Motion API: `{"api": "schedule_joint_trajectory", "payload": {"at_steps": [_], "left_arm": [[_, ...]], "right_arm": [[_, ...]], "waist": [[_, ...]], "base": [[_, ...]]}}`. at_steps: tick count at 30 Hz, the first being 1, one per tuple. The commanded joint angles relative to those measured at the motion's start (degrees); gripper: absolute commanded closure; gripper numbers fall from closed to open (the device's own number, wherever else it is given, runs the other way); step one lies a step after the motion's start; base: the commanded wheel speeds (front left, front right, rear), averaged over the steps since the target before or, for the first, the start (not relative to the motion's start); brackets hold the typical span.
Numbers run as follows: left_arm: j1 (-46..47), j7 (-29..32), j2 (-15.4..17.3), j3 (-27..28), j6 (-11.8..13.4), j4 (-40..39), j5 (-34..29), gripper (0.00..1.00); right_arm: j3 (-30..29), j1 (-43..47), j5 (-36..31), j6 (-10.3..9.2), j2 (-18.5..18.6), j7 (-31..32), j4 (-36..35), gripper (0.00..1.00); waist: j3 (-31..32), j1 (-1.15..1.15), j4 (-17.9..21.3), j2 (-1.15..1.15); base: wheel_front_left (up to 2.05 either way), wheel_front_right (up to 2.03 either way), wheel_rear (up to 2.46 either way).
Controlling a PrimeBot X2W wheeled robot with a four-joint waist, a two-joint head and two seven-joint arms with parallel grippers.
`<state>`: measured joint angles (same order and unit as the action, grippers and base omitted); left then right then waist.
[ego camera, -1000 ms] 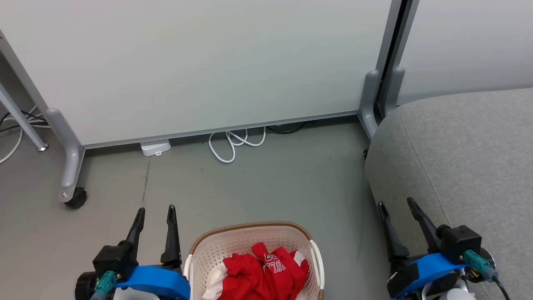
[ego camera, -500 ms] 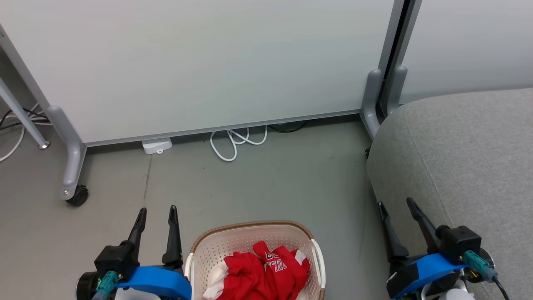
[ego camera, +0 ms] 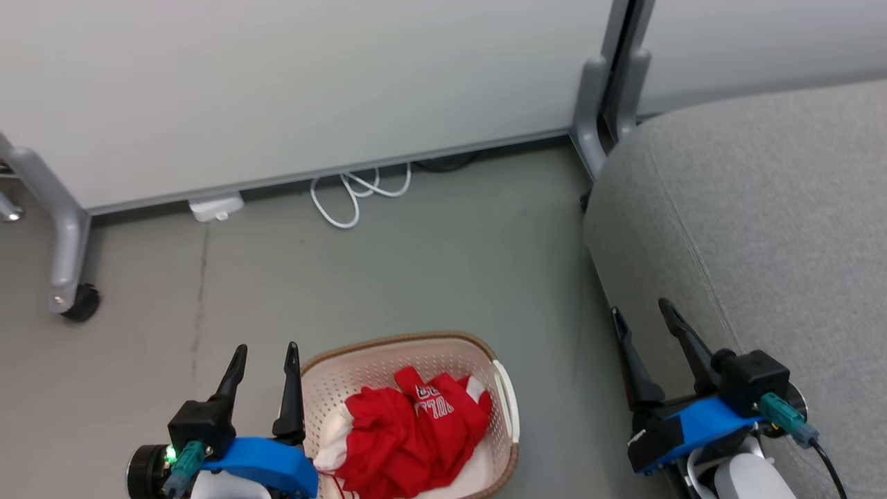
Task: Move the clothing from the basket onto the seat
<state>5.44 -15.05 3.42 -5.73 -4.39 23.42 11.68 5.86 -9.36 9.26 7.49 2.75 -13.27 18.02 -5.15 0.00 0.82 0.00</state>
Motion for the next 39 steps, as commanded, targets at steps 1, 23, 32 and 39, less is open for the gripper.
{"api": "schedule_joint_trajectory", "payload": {"at_steps": [1, 23, 32, 39], "left_arm": [[1.3, -0.2, 0.4, 0.0, -0.1, 0.6, -0.4, 0.00], [23.3, 7.3, 7.6, -7.1, -2.5, 24.1, -4.8, 0.00], [28.8, 11.0, 11.4, -11.8, -3.0, 30.8, -7.5, 0.00], [32.0, 12.8, 13.8, -12.9, -2.3, 33.7, -8.3, 0.00]], "right_arm": [[0.3, -1.0, 0.1, 0.01, 0.2, -0.5, -0.4, 0.00], [6.9, -14.4, 5.6, 0.01, 0.2, -2.0, -4.0, 0.00], [9.0, -16.7, 7.6, 0.01, 0.2, -2.0, -5.9, 0.00], [10.4, -18.2, 9.4, 0.01, 0.2, -2.0, -6.7, 0.00]], "waist": [[-3.0, 0.00, 2.4, 0.00], [-28.9, 0.00, 14.1, 0.00], [-34.8, 0.00, 16.7, 0.00], [-38.4, 0.00, 18.0, 0.00]], "base": [[0.00, 0.00, 0.00], [0.00, 0.00, 0.00], [0.00, 0.00, 0.00], [0.00, 0.00, 0.00]]}}
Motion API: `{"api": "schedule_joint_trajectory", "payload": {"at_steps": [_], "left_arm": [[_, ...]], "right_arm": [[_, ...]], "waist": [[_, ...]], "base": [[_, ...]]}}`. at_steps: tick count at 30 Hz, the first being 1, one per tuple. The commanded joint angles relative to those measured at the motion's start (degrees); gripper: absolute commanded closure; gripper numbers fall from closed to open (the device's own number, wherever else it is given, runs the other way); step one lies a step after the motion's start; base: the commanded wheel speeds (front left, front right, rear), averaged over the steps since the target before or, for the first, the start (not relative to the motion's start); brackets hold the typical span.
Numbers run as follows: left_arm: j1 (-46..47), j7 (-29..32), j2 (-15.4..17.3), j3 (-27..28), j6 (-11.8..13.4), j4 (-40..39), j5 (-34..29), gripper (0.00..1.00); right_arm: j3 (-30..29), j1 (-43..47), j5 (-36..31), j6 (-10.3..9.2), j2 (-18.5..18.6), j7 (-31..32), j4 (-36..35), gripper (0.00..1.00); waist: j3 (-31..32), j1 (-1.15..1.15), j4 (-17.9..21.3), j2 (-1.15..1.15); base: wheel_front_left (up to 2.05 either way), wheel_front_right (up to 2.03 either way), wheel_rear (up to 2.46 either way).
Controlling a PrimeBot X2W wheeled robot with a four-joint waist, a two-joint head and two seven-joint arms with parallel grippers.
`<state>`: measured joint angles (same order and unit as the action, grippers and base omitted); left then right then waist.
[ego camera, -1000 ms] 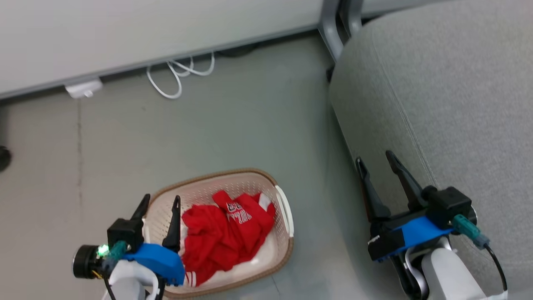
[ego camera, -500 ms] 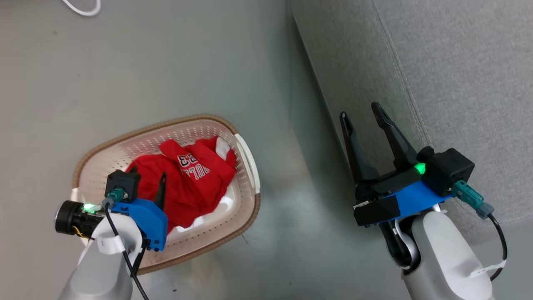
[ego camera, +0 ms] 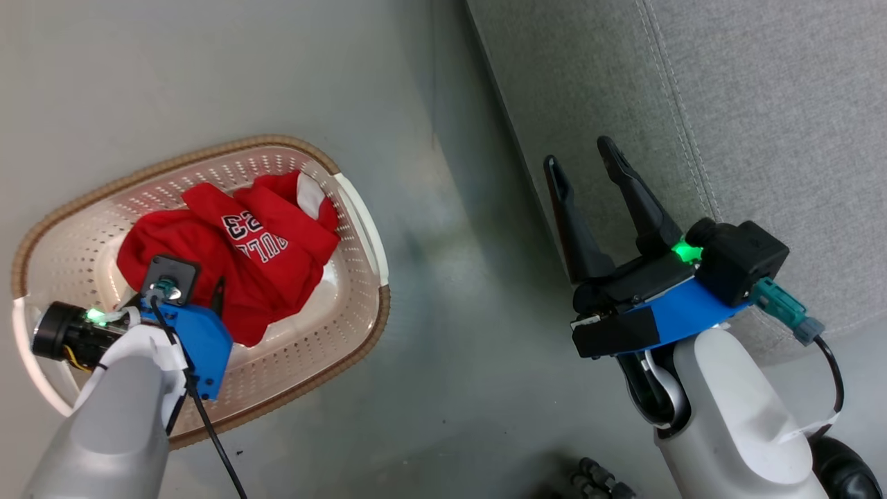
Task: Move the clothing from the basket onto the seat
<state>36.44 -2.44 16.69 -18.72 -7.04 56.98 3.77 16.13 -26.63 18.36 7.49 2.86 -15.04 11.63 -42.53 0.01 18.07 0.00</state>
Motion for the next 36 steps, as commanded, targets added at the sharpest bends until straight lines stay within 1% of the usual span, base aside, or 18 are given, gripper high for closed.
{"api": "schedule_joint_trajectory", "payload": {"at_steps": [1, 8, 16, 20, 21, 22, 23, 28, 36], "left_arm": [[1.4, 0.4, 0.9, 0.0, 0.7, 0.6, -0.5, 0.00], [3.2, 3.2, 2.7, -0.3, 2.5, 2.6, -0.6, 0.00], [4.4, 5.9, 3.4, -0.5, 3.9, 3.2, -0.2, 0.00], [4.4, 7.4, 3.2, -0.5, 4.7, 3.5, 0.2, 0.00], [4.3, 7.7, 3.1, -0.4, 4.9, 3.5, 0.3, 0.19], [4.2, 7.9, 3.1, -0.5, 5.0, 3.4, 0.4, 0.65], [4.0, 8.1, 3.1, -0.5, 4.9, 3.3, 0.5, 1.00], [4.7, 8.9, 4.1, -0.7, 3.6, 3.8, 1.2, 1.00], [5.0, 8.5, 4.1, -1.5, 2.9, 4.7, 1.9, 1.00]], "right_arm": [[0.5, -1.2, 0.5, 0.01, 0.0, -0.2, -0.5, 0.00], [2.0, -2.5, 2.3, 0.01, 0.0, -0.2, -1.2, 0.00], [2.8, -3.0, 3.7, 0.01, 0.0, -0.2, -1.6, 0.00], [3.2, -3.0, 4.0, 0.01, 0.0, -0.2, -1.6, 0.00], [3.2, -3.0, 4.2, 0.01, 0.0, -0.2, -1.6, 0.00], [3.3, -3.0, 4.4, 0.01, 0.0, -0.2, -1.5, 0.00], [3.4, -3.0, 4.5, 0.01, 0.0, -0.2, -1.4, 0.00], [3.5, -3.3, 4.6, 0.01, 0.0, -0.2, -1.2, 0.00], [3.4, -2.9, 4.1, 0.01, 0.1, -0.2, -1.0, 0.00]], "waist": [[-1.5, -0.01, 1.0, 0.00], [-4.3, -0.01, 2.7, 0.00], [-6.0, -0.01, 3.6, 0.00], [-6.4, -0.01, 3.9, 0.00], [-6.3, -0.01, 3.9, 0.00], [-6.3, -0.01, 3.9, 0.00], [-6.3, -0.01, 4.0, 0.00], [-6.0, -0.01, 4.1, 0.00], [-5.3, -0.01, 4.0, 0.00]], "base": [[0.00, 0.00, 0.00], [0.00, 0.00, 0.00], [0.00, 0.00, 0.00], [0.00, 0.00, 0.00], [0.00, 0.00, 0.00], [0.00, 0.00, 0.00], [0.00, 0.00, 0.00], [0.00, 0.00, 0.00], [0.00, 0.00, 0.00]]}}
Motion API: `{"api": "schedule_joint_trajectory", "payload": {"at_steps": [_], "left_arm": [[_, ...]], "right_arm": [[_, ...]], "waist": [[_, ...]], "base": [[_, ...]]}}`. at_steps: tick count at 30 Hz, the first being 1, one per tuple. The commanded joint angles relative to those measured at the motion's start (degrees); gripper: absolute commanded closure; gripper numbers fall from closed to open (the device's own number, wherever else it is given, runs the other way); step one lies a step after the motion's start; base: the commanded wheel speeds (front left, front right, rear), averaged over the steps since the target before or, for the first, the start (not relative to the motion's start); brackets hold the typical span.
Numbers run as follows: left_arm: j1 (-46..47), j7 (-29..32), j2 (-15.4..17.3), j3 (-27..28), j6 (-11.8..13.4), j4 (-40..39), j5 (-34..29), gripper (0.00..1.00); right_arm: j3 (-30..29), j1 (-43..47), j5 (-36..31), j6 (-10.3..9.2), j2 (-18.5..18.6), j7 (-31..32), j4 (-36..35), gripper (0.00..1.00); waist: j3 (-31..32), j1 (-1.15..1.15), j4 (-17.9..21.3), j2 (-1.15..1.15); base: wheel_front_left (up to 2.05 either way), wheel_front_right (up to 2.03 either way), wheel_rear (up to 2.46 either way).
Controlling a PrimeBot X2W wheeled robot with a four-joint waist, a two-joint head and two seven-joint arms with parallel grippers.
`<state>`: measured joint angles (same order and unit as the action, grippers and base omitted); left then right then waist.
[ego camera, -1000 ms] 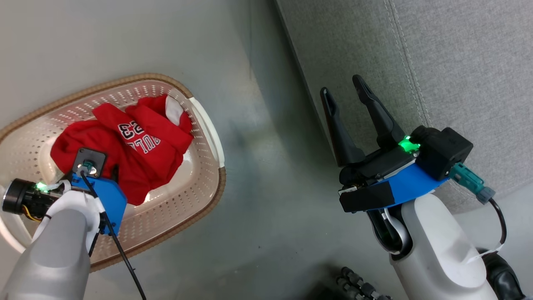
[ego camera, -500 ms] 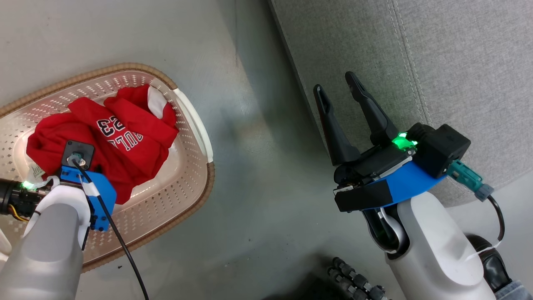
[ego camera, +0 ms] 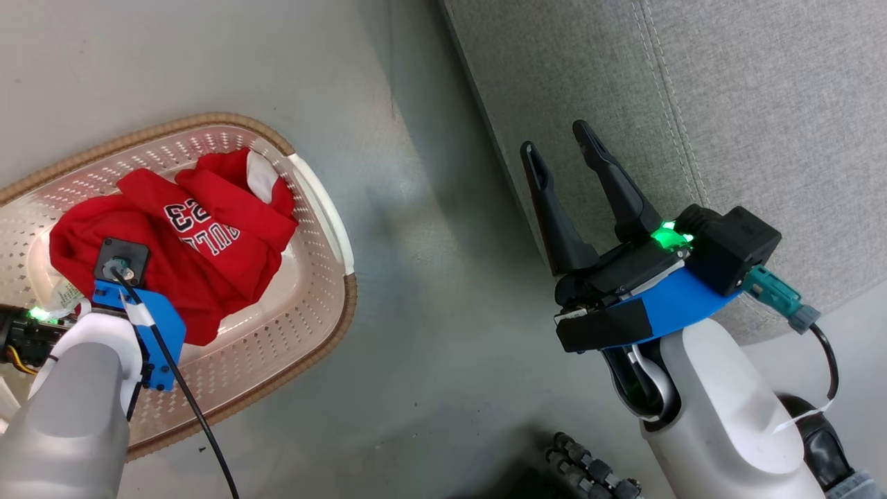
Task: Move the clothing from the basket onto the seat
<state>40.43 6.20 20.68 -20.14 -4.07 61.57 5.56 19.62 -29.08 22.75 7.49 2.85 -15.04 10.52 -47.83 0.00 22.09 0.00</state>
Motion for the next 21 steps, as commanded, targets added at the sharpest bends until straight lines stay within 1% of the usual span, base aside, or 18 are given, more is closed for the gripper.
{"api": "schedule_joint_trajectory", "payload": {"at_steps": [1, 10, 15, 21], "left_arm": [[1.1, -0.3, 0.0, -0.2, -0.2, 0.2, 0.3, 1.00], [0.5, -2.4, -2.2, -1.0, -1.1, 2.5, 1.6, 1.00], [-0.6, -4.9, -4.4, -1.7, -1.5, 4.2, 2.5, 1.00], [-1.1, -8.4, -7.4, -2.4, -2.1, 6.3, 3.5, 1.00]], "right_arm": [[-0.2, -0.4, -0.4, 0.01, 0.1, -0.2, 0.2, 0.00], [-0.8, 0.5, -1.9, 0.01, 0.1, -0.2, 1.0, 0.00], [-1.3, 1.4, -3.5, 0.01, 0.1, -0.2, 1.7, 0.00], [-2.9, 2.9, -5.6, 0.01, 0.1, -0.2, 3.2, 0.00]], "waist": [[0.2, 0.00, -0.1, 0.00], [3.5, 0.00, -2.1, 0.00], [7.4, 0.00, -3.7, 0.00], [13.1, 0.00, -6.6, 0.00]], "base": [[0.00, 0.00, 0.00], [0.00, 0.00, 0.00], [0.00, 0.00, 0.00], [0.00, 0.00, 0.00]]}}
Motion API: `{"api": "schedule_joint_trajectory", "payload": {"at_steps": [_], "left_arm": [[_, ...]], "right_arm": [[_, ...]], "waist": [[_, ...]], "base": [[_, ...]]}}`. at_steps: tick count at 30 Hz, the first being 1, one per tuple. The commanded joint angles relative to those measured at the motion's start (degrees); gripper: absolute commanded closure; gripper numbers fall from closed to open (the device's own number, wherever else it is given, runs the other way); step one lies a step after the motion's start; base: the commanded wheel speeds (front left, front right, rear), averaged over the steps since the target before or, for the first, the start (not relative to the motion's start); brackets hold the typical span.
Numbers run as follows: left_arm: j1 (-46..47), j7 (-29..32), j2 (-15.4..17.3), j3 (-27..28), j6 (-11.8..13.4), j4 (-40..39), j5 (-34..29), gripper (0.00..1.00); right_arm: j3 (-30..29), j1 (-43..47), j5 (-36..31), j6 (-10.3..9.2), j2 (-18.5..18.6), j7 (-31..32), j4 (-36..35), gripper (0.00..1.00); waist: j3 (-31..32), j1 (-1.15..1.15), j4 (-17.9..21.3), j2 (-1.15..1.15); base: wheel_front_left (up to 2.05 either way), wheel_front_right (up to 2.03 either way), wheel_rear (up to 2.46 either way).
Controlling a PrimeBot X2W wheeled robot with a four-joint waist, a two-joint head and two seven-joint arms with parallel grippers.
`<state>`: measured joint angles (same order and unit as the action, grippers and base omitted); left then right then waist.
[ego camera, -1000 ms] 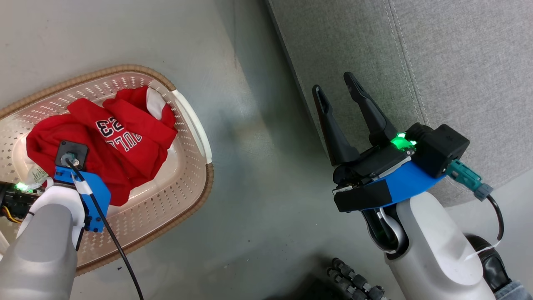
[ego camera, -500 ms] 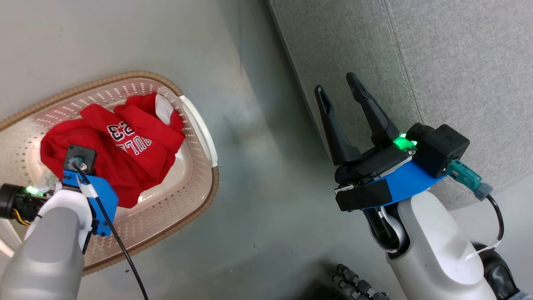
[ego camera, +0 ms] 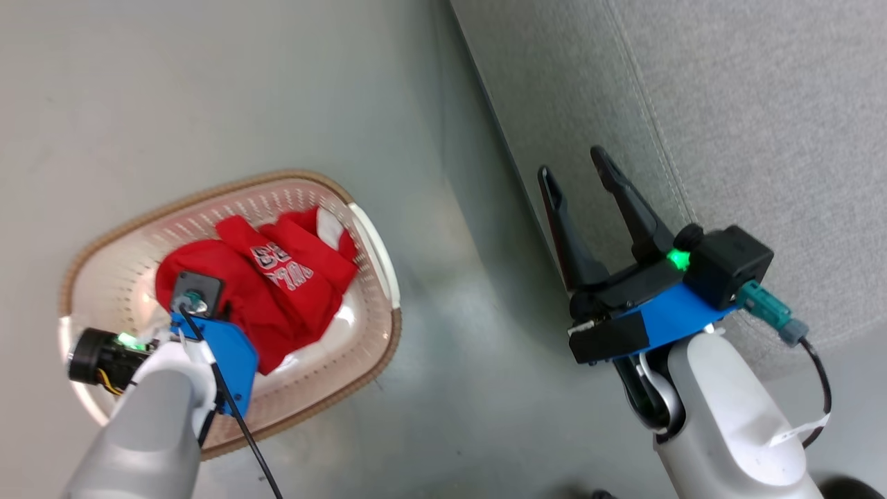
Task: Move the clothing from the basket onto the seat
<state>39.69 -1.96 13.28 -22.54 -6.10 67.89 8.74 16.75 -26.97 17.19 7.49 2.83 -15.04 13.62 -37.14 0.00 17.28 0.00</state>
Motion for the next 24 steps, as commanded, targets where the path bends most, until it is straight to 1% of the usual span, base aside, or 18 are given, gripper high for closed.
{"api": "schedule_joint_trajectory", "payload": {"at_steps": [1, 8, 14, 19, 24], "left_arm": [[-0.6, -0.9, -0.6, -0.1, -0.3, 0.3, 0.5, 1.00], [-2.4, -5.6, -4.1, -1.5, -1.2, 2.0, 2.1, 1.00], [-3.7, -9.0, -6.9, -2.9, -1.3, 2.3, 4.0, 1.00], [-4.8, -10.5, -9.0, -5.5, -1.4, 0.5, 6.8, 1.00], [-5.5, -11.0, -9.8, -8.8, -1.4, -2.4, 10.1, 1.00]], "right_arm": [[-0.3, 1.1, -0.4, 0.01, 0.1, -0.2, 0.4, 0.00], [-1.7, 3.9, -2.8, 0.01, 0.1, -0.2, 2.4, 0.00], [-2.8, 6.8, -4.1, 0.01, 0.1, -0.2, 4.1, 0.00], [-4.1, 9.3, -5.1, 0.01, 0.1, -0.2, 5.3, 0.00], [-4.9, 11.8, -5.6, 0.01, 0.1, -0.2, 6.2, 0.00]], "waist": [[3.7, 0.00, -2.3, 0.00], [12.7, 0.00, -6.0, 0.00], [19.7, 0.00, -8.9, 0.00], [24.7, 0.00, -11.2, 0.00], [28.7, 0.00, -13.2, 0.00]], "base": [[0.00, 0.00, 0.00], [0.00, 0.00, 0.00], [0.00, 0.00, 0.00], [0.00, 0.00, 0.00], [0.00, 0.00, 0.00]]}}
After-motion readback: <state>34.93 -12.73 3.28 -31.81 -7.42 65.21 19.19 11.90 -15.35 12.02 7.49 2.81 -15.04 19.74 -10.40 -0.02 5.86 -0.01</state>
